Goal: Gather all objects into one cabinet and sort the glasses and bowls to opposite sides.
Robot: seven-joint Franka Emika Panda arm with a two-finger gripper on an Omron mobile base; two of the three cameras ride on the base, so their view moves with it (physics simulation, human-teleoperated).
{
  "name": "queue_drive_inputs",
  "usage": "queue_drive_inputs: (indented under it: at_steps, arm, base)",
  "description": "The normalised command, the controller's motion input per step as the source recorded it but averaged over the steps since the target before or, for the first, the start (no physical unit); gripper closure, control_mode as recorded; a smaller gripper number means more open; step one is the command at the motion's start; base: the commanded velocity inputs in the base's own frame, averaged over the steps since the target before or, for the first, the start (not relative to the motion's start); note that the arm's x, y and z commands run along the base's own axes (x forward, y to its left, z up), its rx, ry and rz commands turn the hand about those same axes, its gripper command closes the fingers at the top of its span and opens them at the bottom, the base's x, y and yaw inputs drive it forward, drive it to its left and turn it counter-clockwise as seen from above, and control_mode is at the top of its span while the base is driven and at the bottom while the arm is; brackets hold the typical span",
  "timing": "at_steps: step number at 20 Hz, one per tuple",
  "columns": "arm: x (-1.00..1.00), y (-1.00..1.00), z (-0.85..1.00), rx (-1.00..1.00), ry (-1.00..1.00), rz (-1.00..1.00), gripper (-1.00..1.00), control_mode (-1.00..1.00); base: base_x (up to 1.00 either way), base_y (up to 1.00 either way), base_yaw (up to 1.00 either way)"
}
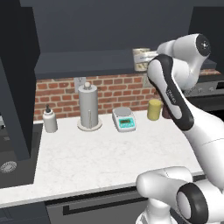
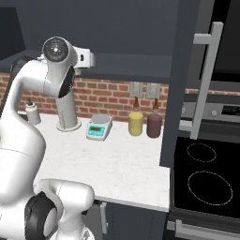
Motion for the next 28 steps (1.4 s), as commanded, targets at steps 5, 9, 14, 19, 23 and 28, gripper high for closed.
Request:
queue_drive_inputs:
  at_steps: [5, 9, 14, 19, 23, 28]
  arm:
    - [-0.82, -0.36, 0.12, 0.0, 0.01, -0.05, 1.0, -1.0]
    - [-0.71, -0.26, 0.08, 0.0, 0.06, -0.05, 1.0, -1.0]
    - [-0.67, -0.12, 0.04, 0.0, 0.1, -0.06, 1.0, -1.0]
    - [-0.56, -0.06, 0.0, 0.0, 0.12, -0.04, 1.0, -1.0]
    - [-0.55, -0.02, 0.0, 0.0, 0.08, -0.01, 1.0, -1.0]
    - [-0.48, 0.0, 0.0, 0.0, 0.05, -0.01, 1.0, -1.0]
  base:
    - [0.0, 0.0, 0.0]
    - [0.0, 0.0, 0.0]
    - [0.0, 0.0, 0.0]
    - [0.0, 0.0, 0.0]
    - [0.0, 0.0, 0.0]
    - [0.0, 0.0, 0.0]
